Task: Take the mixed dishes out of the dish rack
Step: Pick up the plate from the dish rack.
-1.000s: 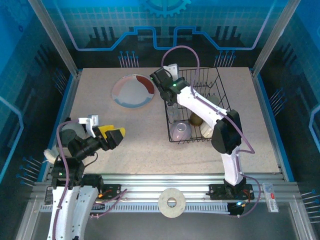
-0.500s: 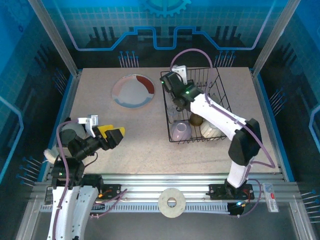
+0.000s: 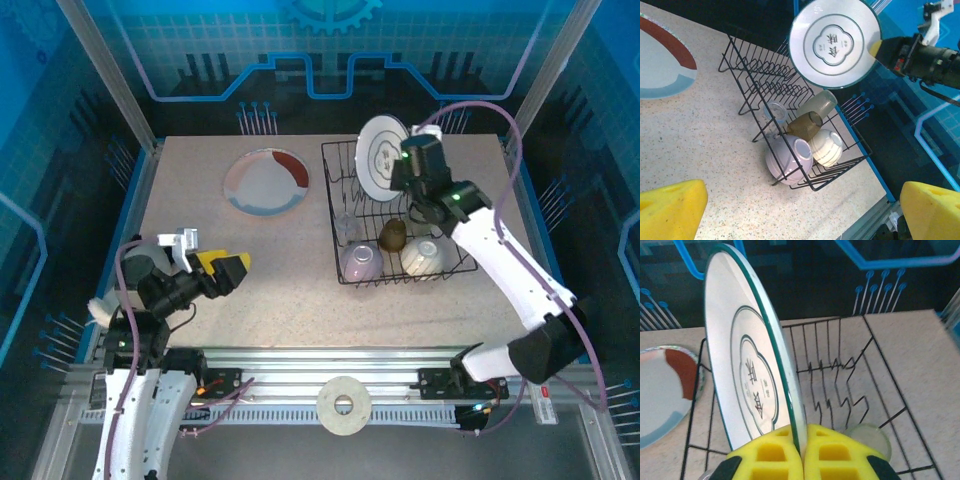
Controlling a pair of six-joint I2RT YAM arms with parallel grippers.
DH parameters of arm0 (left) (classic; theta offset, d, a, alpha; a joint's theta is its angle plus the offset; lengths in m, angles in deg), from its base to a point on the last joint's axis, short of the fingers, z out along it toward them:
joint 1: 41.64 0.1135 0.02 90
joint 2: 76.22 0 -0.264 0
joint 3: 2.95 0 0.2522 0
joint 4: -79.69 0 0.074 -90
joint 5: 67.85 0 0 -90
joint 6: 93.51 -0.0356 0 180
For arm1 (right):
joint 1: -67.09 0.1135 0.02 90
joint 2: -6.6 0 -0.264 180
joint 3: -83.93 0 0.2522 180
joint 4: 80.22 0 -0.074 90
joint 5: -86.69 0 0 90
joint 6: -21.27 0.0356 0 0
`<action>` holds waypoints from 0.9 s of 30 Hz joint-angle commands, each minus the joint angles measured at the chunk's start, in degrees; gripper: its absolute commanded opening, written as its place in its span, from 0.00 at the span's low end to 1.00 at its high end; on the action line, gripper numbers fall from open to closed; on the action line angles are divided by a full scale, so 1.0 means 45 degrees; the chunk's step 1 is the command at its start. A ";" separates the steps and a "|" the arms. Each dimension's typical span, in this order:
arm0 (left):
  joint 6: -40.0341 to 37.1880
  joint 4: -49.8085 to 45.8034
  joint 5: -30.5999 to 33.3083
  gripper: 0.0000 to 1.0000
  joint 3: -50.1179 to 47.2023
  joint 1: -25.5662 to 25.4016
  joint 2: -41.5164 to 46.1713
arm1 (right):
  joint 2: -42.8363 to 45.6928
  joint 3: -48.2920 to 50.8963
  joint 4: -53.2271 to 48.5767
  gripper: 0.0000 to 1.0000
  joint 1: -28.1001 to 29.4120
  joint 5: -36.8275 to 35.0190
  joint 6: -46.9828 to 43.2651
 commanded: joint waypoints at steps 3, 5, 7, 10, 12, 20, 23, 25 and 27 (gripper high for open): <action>0.0104 -0.0356 -0.0402 0.99 0.0372 -0.0056 -0.0135 | 0.1437 0.1566 0.1148 0.00 -0.1862 0.4976 0.1968; 0.0264 -0.0115 -0.0717 0.99 0.0306 -0.0087 -0.0251 | 0.1807 0.2244 0.1463 0.00 -0.2524 0.6203 0.2353; 0.0217 -0.0237 -0.0667 0.99 0.0343 -0.0124 -0.0515 | 0.2238 0.3172 0.2173 0.00 -0.3236 0.7610 0.2917; 0.0497 -0.0051 -0.0874 0.99 0.0313 -0.0232 -0.0837 | 0.2583 0.4289 0.3115 0.00 -0.3810 0.9123 0.3771; 0.0742 0.0098 -0.0794 0.99 0.0282 -0.0324 -0.1024 | 0.2669 0.4823 0.3649 0.00 -0.4036 0.9869 0.4155; 0.1796 0.1188 -0.0062 0.99 -0.0083 -0.1479 -0.1810 | 0.2459 0.6529 0.6383 0.00 -0.4548 1.3108 0.5877; 0.1839 0.1568 0.0771 0.99 -0.0053 -0.2638 -0.2504 | 0.2343 0.7335 0.7221 0.00 -0.4569 1.3859 0.6267; 0.1776 0.1739 0.1402 0.99 0.0115 -0.3576 -0.3382 | 0.2286 0.7750 0.7984 0.00 -0.4553 1.4408 0.6442; 0.1697 0.2000 0.1942 0.99 0.0321 -0.4428 -0.4186 | 0.2267 0.8072 0.8475 0.00 -0.4548 1.4690 0.6480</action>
